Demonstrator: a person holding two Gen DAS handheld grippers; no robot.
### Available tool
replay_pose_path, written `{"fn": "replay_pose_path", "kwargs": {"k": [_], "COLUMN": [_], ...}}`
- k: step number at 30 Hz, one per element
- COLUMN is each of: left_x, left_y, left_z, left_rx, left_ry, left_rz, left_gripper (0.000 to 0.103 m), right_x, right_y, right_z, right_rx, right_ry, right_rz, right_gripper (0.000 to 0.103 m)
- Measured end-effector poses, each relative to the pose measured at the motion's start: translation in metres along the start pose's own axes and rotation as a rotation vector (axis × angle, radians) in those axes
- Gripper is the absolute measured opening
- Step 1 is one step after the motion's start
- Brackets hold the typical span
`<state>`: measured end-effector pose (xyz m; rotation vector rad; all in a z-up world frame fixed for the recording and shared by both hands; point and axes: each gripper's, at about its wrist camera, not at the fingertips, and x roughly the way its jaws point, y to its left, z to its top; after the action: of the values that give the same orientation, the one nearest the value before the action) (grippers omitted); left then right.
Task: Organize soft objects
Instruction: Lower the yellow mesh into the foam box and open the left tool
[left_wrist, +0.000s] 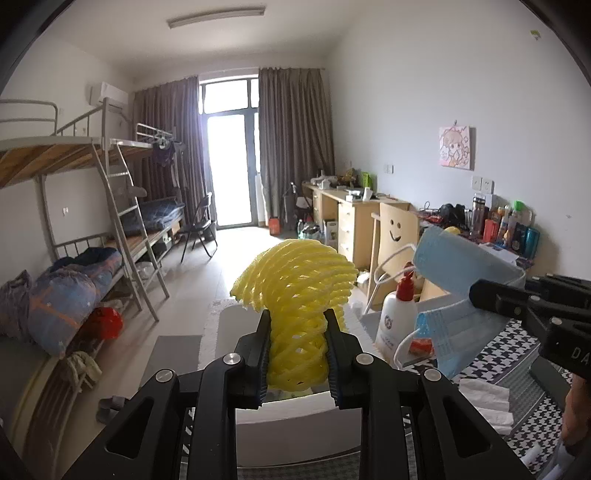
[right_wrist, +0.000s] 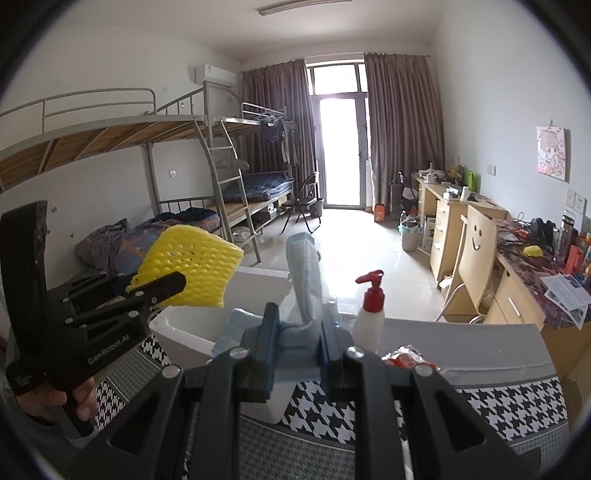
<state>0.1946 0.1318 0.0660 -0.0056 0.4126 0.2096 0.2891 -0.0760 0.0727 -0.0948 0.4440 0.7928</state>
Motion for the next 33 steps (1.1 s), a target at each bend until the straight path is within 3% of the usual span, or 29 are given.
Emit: {"fn": "replay_pose_path", "kwargs": {"k": [28,31,33], "left_x": [0.056,0.060,0.061], "left_y": [0.024,0.026,0.027], "left_z": [-0.008,-0.011,-0.010], "left_rx": [-0.024,-0.022,-0.019], "left_ry": [0.132,0.152,0.152], "left_rz": [-0.039,-0.045,-0.025], "left_gripper": [0.027,0.037,0.052], "right_x": [0.033,0.034,0.035], "right_y": [0.010,0.011,0.011], "right_z": [0.013,0.013,0.014], "right_rx": [-0.019,-0.021,-0.022], "right_ry": [0.034,0.034,0.032], "right_rz": [-0.015,-0.016,-0.019], "right_gripper": [0.023,0.023,0.023]}}
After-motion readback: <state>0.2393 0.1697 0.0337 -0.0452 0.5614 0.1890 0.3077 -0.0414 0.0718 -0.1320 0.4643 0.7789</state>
